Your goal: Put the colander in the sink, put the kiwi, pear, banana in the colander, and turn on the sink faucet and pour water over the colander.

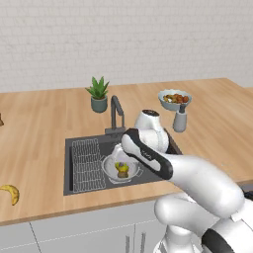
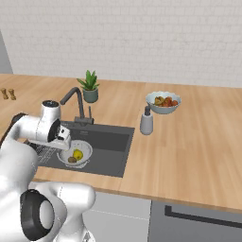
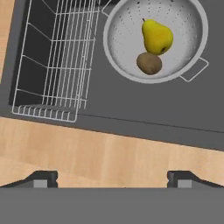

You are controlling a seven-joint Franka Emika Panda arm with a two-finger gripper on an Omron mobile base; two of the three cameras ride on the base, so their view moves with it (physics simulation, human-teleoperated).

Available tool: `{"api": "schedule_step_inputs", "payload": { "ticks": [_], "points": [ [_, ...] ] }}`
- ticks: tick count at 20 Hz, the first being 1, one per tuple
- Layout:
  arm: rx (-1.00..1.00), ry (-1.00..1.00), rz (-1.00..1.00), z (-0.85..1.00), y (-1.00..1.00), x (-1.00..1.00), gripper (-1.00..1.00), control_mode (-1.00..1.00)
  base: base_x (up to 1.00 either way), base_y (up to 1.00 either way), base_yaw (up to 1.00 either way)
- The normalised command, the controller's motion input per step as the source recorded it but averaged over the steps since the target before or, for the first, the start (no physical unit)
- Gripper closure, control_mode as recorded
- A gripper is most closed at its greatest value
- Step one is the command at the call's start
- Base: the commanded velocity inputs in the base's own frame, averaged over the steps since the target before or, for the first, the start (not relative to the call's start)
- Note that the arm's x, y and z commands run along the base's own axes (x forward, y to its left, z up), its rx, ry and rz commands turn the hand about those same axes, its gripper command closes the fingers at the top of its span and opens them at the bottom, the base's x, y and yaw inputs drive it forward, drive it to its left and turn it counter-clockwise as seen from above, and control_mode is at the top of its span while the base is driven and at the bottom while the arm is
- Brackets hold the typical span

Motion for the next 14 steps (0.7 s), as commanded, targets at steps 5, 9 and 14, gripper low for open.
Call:
{"api": "schedule_step_inputs", "payload": {
  "ticks": [5, 9, 14],
  "points": [
    [-0.23, 0.01, 0.0, 0.36, 0.79, -0.56, -1.0, -1.0, 0.0, 0.0, 0.0],
    [-0.14, 0.01, 0.0, 0.43, 0.87, -0.36, -1.0, -1.0, 0.0, 0.0, 0.0],
    [-0.04, 0.01, 0.0, 0.18, 0.91, -0.35, -1.0, -1.0, 0.0, 0.0, 0.0]
  ]
}}
